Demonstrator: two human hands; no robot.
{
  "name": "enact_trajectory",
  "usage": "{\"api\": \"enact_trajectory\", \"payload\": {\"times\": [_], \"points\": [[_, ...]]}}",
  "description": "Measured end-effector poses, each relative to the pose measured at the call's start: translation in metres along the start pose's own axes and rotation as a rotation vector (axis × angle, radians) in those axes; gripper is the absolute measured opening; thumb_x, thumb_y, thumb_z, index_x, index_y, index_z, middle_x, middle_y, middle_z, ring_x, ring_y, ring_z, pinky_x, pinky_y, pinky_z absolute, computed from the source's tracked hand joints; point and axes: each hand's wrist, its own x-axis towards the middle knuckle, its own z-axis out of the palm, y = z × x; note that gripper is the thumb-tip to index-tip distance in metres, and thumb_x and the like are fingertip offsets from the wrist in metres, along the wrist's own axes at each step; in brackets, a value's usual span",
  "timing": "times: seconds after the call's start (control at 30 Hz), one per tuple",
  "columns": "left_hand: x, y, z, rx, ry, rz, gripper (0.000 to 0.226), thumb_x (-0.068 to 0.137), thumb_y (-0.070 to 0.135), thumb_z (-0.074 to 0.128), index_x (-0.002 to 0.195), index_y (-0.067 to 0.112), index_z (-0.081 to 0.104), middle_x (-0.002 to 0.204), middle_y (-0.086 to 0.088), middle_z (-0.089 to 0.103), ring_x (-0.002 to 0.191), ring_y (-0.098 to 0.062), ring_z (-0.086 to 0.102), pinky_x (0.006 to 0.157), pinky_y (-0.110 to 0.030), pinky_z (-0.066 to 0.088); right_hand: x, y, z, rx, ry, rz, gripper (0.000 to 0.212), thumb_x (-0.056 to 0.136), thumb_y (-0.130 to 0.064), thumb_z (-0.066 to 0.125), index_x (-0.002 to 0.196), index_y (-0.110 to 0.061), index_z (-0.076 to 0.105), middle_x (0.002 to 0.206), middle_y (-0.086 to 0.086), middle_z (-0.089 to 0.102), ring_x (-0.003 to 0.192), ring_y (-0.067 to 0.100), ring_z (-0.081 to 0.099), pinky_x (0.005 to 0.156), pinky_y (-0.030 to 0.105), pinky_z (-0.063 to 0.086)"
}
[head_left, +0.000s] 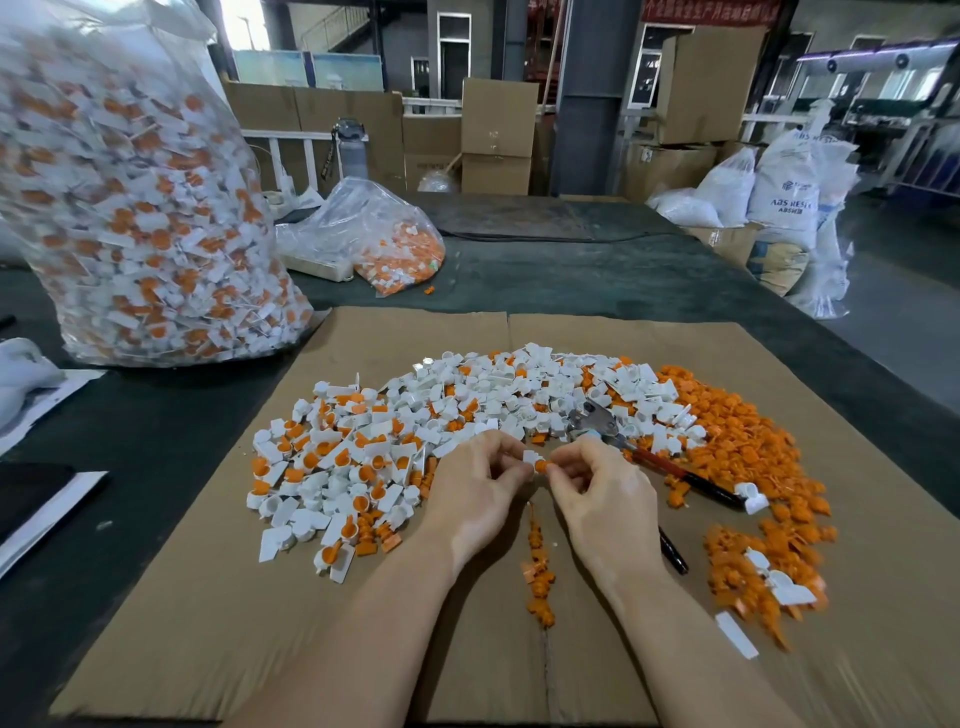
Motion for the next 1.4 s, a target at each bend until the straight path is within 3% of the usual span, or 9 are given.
{"api": "enact_trajectory", "payload": {"times": [0.3,0.4,0.53,0.73,0.87,1.07,1.23,1.4], "points": [[-0.005,0.003,-0.0013,-0.029,-0.032,0.05,0.026,0.089,0.012,0.063,0.077,0.034,0.055,0.069,0.015,0.063,0.066,0.013,0.059,0.061,-0.002,0.042,-0.0015,-0.0026,0.0022,-0.013,0.024,-0.012,0.01,0.08,-0.008,0.07,0.076,-0.015,0.064,0.068,-0.008,0.059,0.062,0.001,0.053,0.059,0.012,0.042],[-0.005,0.0029,-0.0013,-0.029,-0.037,0.052,0.026,0.089,0.013,0.063,0.077,0.034,0.055,0.071,0.014,0.063,0.067,0.009,0.061,0.062,-0.005,0.044,-0.0024,-0.0026,0.0023,-0.028,0.02,-0.007,0.008,0.081,-0.009,0.068,0.076,-0.014,0.064,0.068,-0.006,0.06,0.061,0.001,0.053,0.058,0.009,0.039],[-0.0049,0.0026,-0.0014,-0.012,-0.037,0.048,0.022,0.088,0.015,0.063,0.078,0.033,0.056,0.077,0.009,0.065,0.071,0.0,0.062,0.069,-0.015,0.05,-0.003,-0.0026,0.002,-0.054,0.009,-0.01,0.006,0.083,-0.009,0.067,0.077,-0.012,0.064,0.071,-0.002,0.063,0.064,0.009,0.056,0.06,0.016,0.042],[-0.0067,0.0032,-0.0007,0.037,-0.05,0.072,0.014,0.089,0.018,0.062,0.083,0.03,0.057,0.078,0.011,0.064,0.073,0.0,0.061,0.067,-0.013,0.048,-0.0041,-0.0038,0.0018,-0.076,-0.003,-0.049,0.006,0.083,-0.011,0.067,0.077,-0.01,0.064,0.072,-0.001,0.062,0.065,0.011,0.056,0.06,0.019,0.046],[-0.0049,0.0029,-0.0026,-0.088,-0.052,0.004,0.014,0.09,0.013,0.06,0.082,0.025,0.059,0.078,0.002,0.07,0.072,-0.001,0.067,0.073,-0.019,0.053,-0.0025,-0.0019,0.0006,0.07,-0.015,-0.005,0.002,0.084,-0.015,0.068,0.084,-0.017,0.067,0.074,-0.008,0.064,0.071,0.004,0.06,0.065,0.019,0.05],[-0.0039,0.0013,-0.0033,-0.184,-0.027,-0.012,0.019,0.092,0.012,0.056,0.091,0.031,0.058,0.083,-0.011,0.067,0.082,-0.019,0.067,0.081,-0.03,0.054,-0.0007,0.0024,0.0016,0.194,-0.022,0.051,0.018,0.086,-0.009,0.064,0.101,-0.019,0.066,0.085,-0.012,0.059,0.078,0.001,0.056,0.07,0.016,0.046],[-0.0055,0.0004,-0.0044,-0.194,-0.063,0.008,0.022,0.094,0.013,0.053,0.098,0.034,0.055,0.088,-0.012,0.068,0.079,-0.012,0.068,0.075,-0.016,0.052,0.0007,0.0014,-0.0012,0.146,-0.101,-0.049,0.031,0.084,-0.006,0.066,0.109,-0.024,0.066,0.083,-0.014,0.05,0.077,0.002,0.051,0.069,0.01,0.042],[-0.005,0.001,-0.0052,-0.161,-0.076,0.015,0.022,0.094,0.015,0.053,0.096,0.037,0.055,0.089,-0.009,0.07,0.082,-0.011,0.068,0.083,-0.026,0.053,0.001,0.0015,-0.0011,0.13,-0.109,-0.068,0.03,0.085,-0.009,0.065,0.109,-0.026,0.067,0.083,-0.016,0.05,0.076,0.001,0.051,0.068,0.009,0.042]]}}
